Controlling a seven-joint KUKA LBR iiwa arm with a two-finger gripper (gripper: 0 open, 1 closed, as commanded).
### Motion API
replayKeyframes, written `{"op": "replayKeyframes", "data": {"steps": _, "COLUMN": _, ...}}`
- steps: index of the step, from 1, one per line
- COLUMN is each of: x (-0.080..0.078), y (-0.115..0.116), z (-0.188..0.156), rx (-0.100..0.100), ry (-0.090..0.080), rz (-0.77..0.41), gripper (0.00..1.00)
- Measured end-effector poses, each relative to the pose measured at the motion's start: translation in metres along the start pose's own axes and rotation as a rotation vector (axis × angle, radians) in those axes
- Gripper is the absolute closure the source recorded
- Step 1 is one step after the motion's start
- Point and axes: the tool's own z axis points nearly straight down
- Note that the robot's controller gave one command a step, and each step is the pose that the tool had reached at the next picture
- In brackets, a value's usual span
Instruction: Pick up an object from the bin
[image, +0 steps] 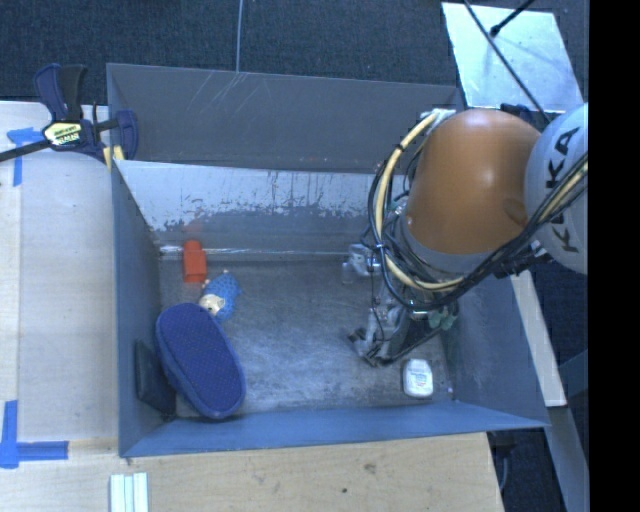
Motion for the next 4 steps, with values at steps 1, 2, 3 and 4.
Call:
{"op": "replayKeyframes", "data": {"steps": 1, "x": 0.006, "y": -0.086, "z": 0.09, "rx": 0.003, "ry": 0.0, "rz": 0.087, "gripper": 0.0}}
{"op": "replayKeyframes", "data": {"steps": 2, "x": -0.008, "y": -0.13, "z": 0.151, "rx": -0.001, "ry": -0.008, "rz": -0.415, "gripper": 0.0}}
{"op": "replayKeyframes", "data": {"steps": 3, "x": -0.009, "y": -0.128, "z": 0.148, "rx": -0.002, "ry": -0.008, "rz": -0.418, "gripper": 1.0}}
{"op": "replayKeyframes", "data": {"steps": 4, "x": -0.002, "y": -0.149, "z": 0.03, "rx": -0.002, "ry": 0.0, "rz": -0.387, "gripper": 1.0}}
